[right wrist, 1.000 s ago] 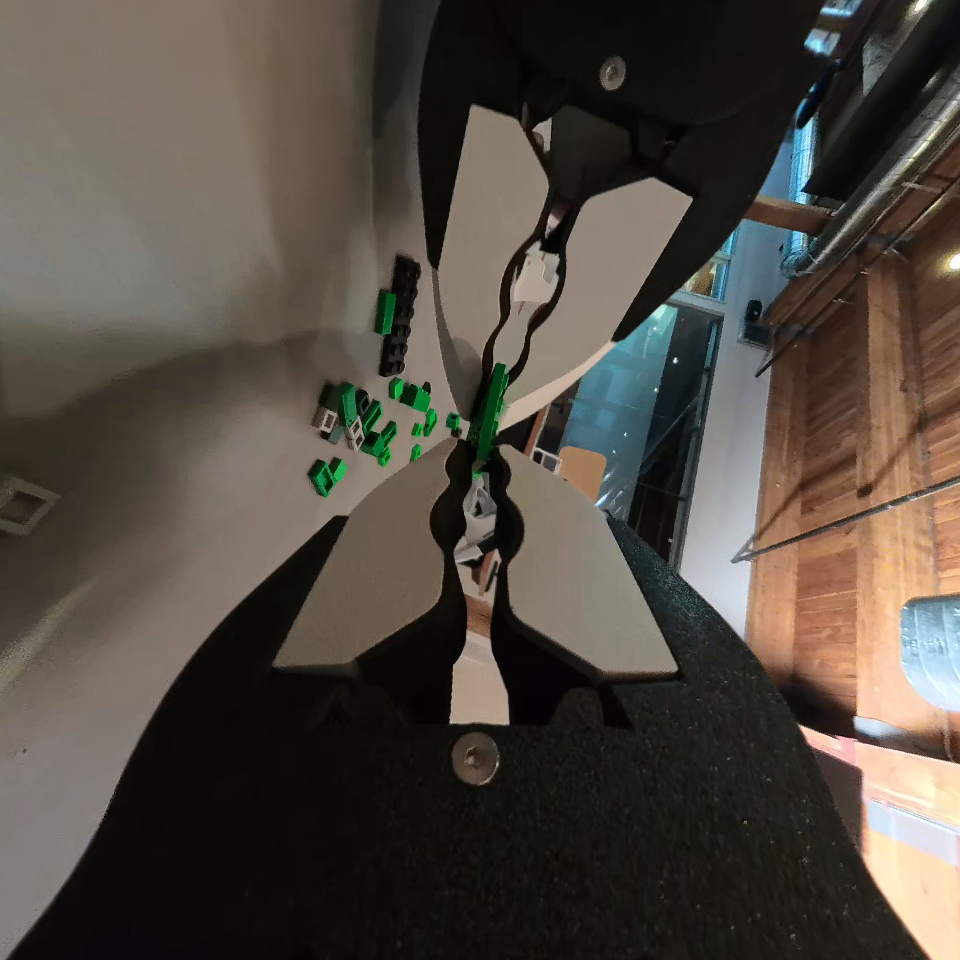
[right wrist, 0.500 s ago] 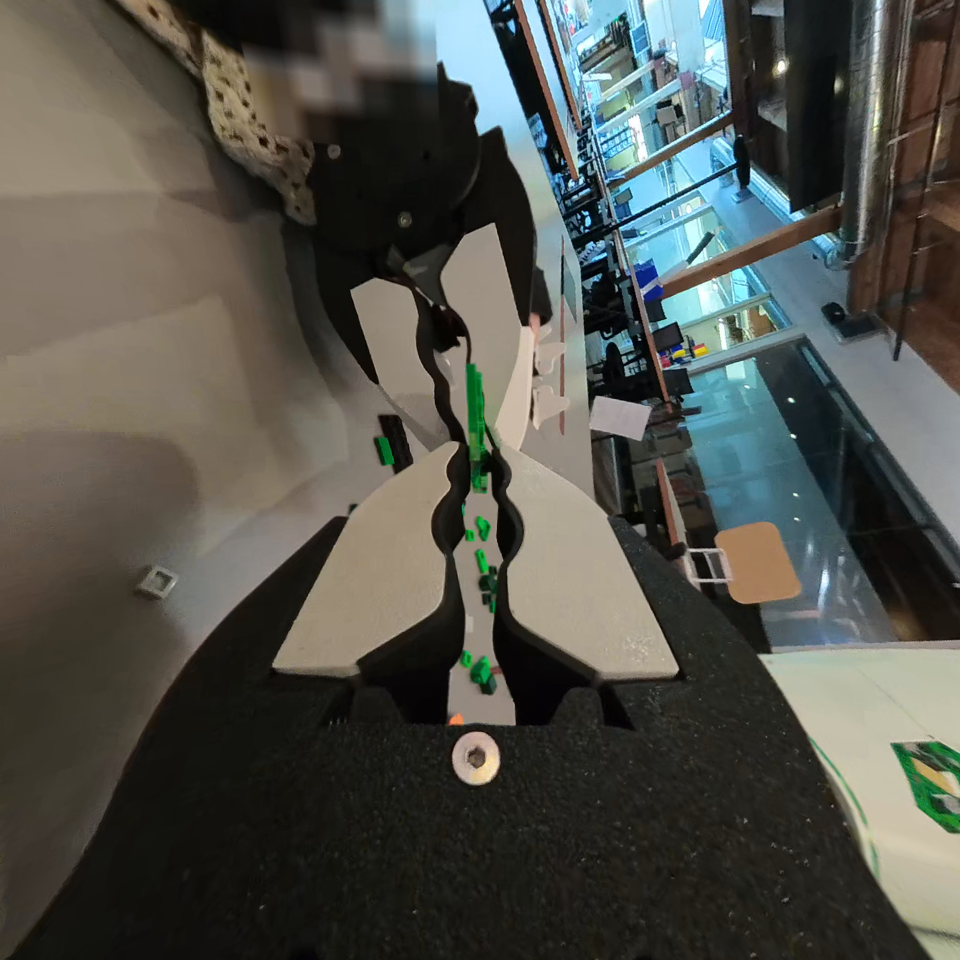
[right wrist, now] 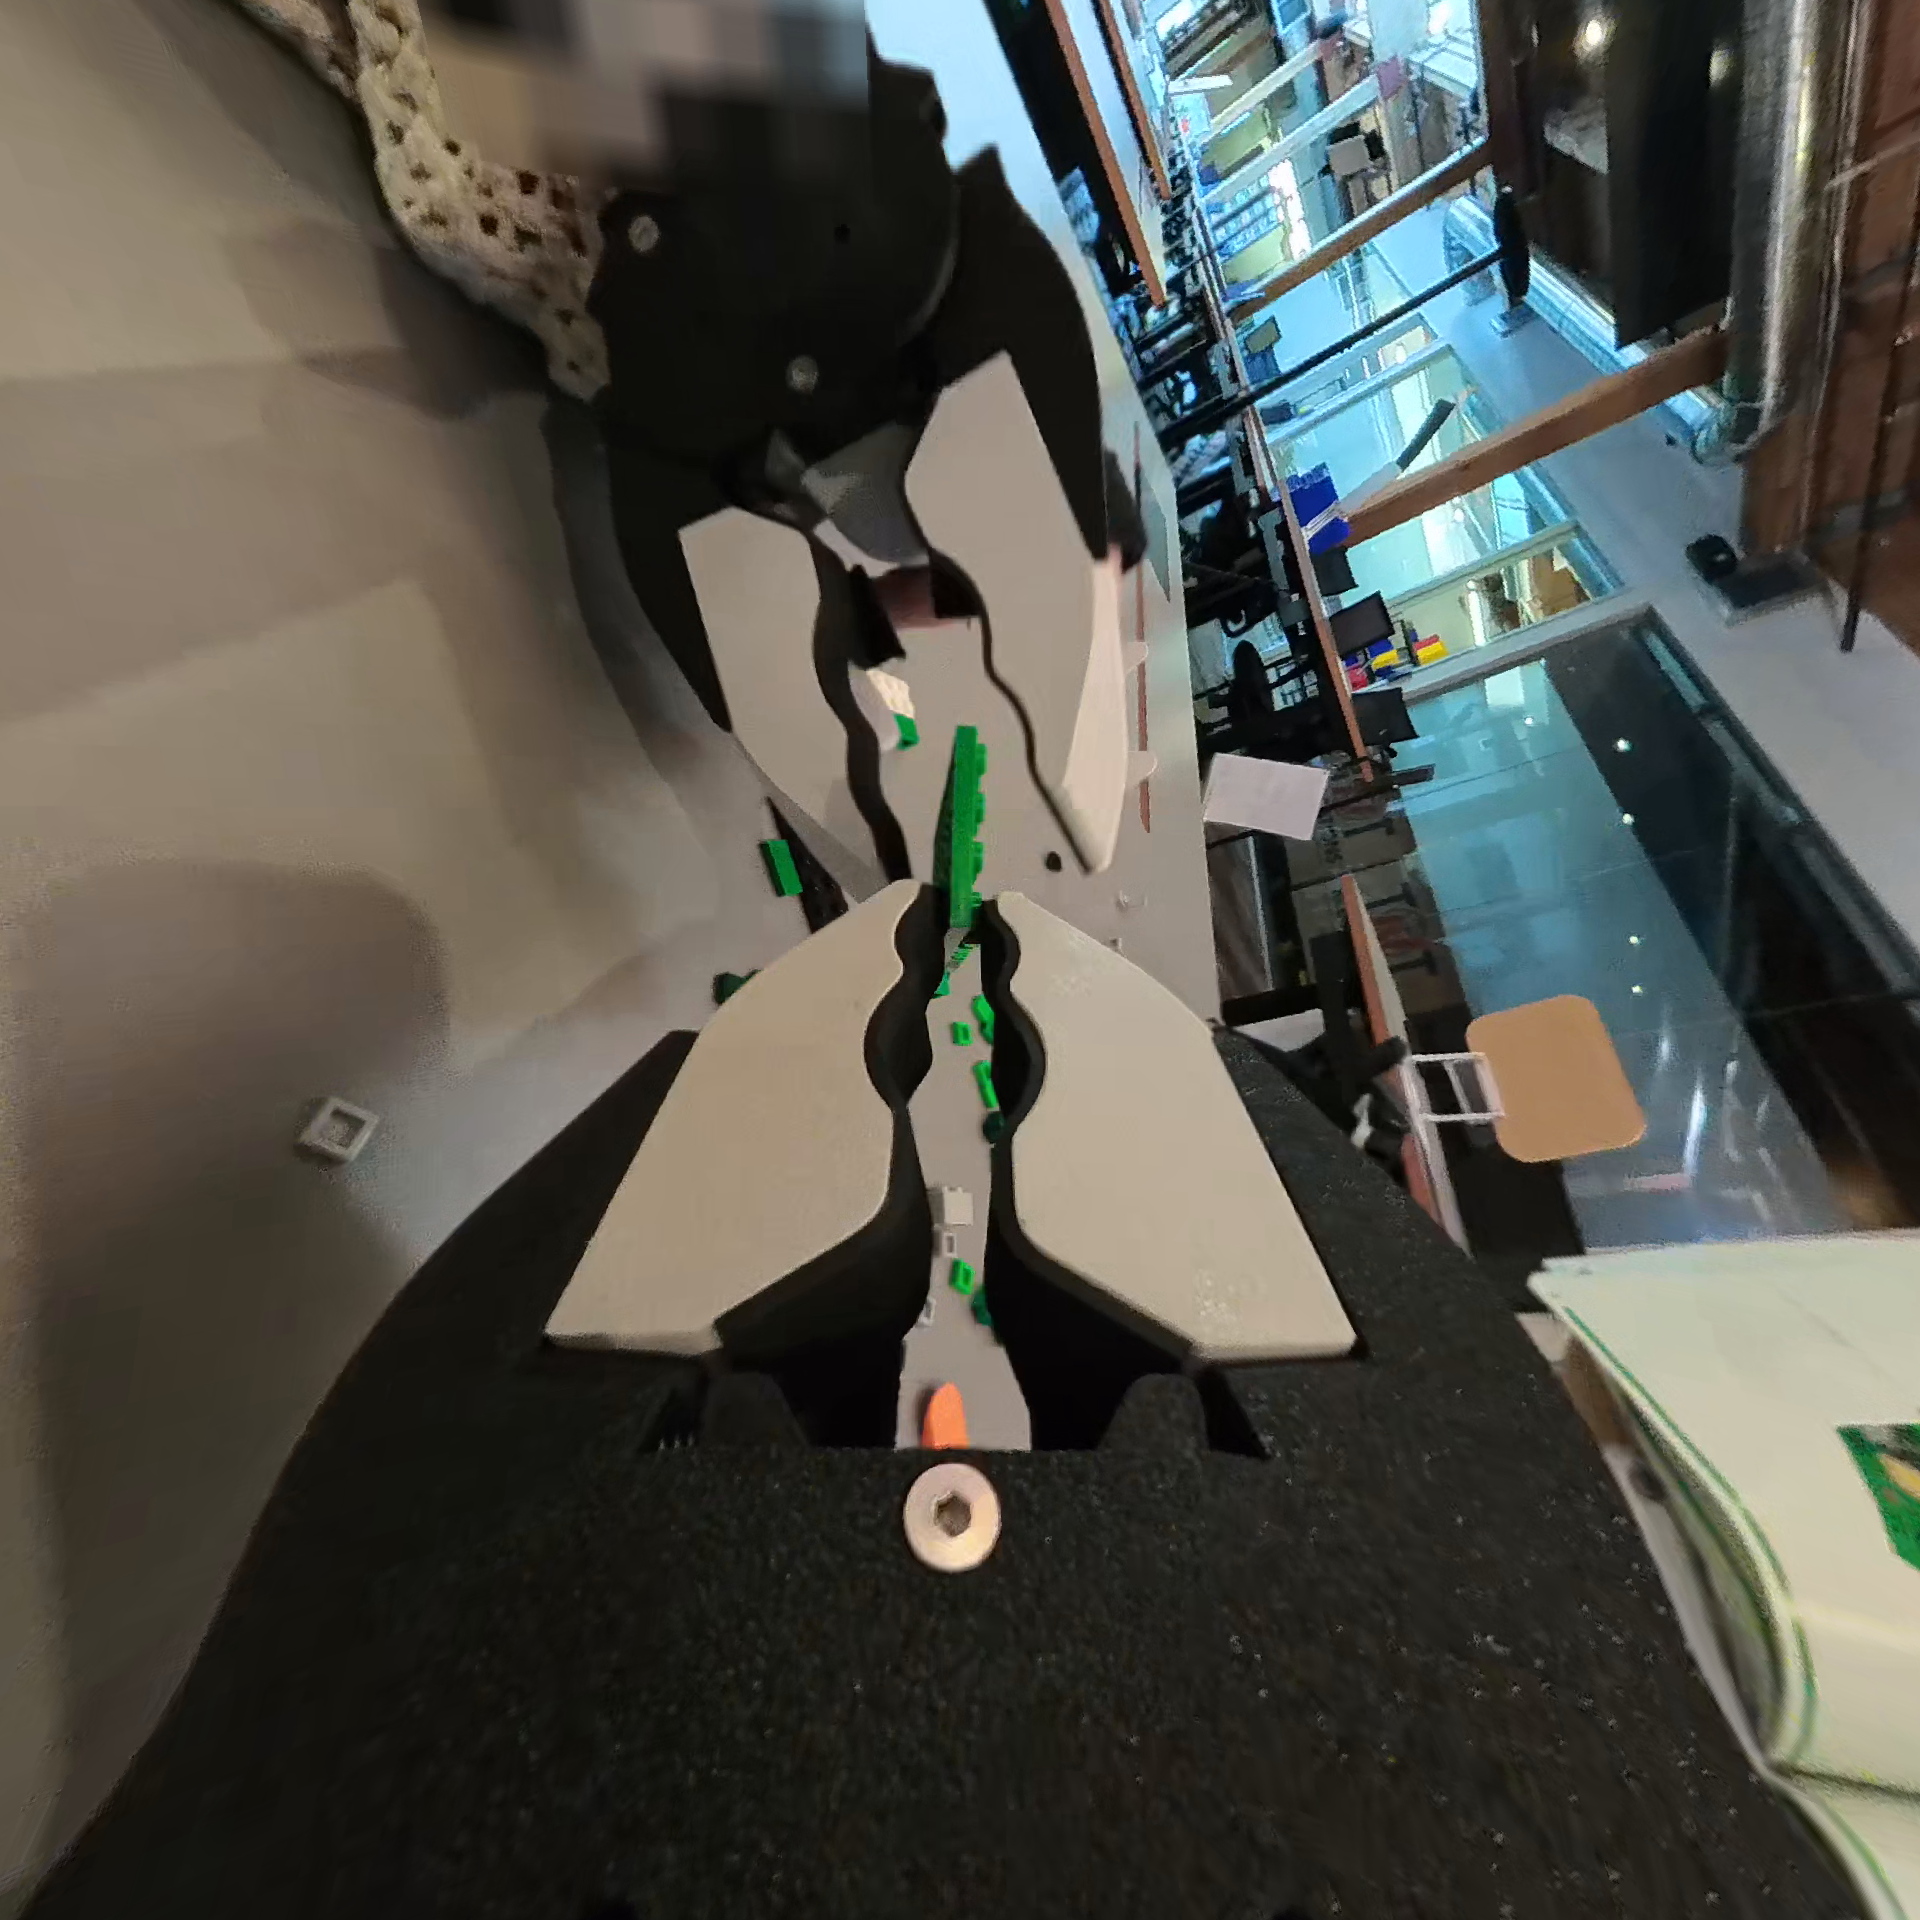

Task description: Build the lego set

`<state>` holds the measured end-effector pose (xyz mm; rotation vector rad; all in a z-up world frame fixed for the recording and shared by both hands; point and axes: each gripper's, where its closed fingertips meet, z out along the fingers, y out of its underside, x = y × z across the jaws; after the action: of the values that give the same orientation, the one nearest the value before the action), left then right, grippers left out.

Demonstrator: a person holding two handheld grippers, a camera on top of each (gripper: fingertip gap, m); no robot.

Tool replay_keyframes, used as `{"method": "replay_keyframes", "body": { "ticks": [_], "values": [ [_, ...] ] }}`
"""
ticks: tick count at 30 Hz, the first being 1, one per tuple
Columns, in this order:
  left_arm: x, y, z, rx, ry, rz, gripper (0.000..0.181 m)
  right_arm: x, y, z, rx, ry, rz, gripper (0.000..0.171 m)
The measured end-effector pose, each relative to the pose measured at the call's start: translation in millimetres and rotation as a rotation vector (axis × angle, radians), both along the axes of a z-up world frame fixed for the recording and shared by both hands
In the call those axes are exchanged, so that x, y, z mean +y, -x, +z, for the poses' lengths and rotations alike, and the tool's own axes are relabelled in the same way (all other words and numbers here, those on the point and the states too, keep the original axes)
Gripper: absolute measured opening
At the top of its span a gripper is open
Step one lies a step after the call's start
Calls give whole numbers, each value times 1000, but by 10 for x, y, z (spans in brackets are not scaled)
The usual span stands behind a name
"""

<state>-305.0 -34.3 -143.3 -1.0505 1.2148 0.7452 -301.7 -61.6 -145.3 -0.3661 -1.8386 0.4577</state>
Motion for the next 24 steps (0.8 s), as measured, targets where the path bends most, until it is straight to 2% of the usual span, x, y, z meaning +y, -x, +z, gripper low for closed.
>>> {"method": "replay_keyframes", "body": {
  "ticks": [2,5,11,13,17,19,24],
  "values": [
    [-48,-39,52,-1,-23,-29,38,13,-8,4,0,40,4,6],
    [-104,-102,56,24,-32,-61,17,5,-12,0,-4,59,12,6],
    [-110,-119,60,60,-33,-55,10,15,-17,-19,-29,37,4,7],
    [-117,-123,44,61,-16,-55,9,22,-21,-43,-32,-27,-5,7],
    [-124,-129,-28,57,23,-60,6,38,-21,-96,-12,-298,-45,6],
    [-121,-138,-48,60,26,-60,5,41,-27,-108,-5,-355,-60,6],
    [-143,-151,10,40,-8,-70,4,5,-39,-46,34,-175,-54,8]
  ]
}}
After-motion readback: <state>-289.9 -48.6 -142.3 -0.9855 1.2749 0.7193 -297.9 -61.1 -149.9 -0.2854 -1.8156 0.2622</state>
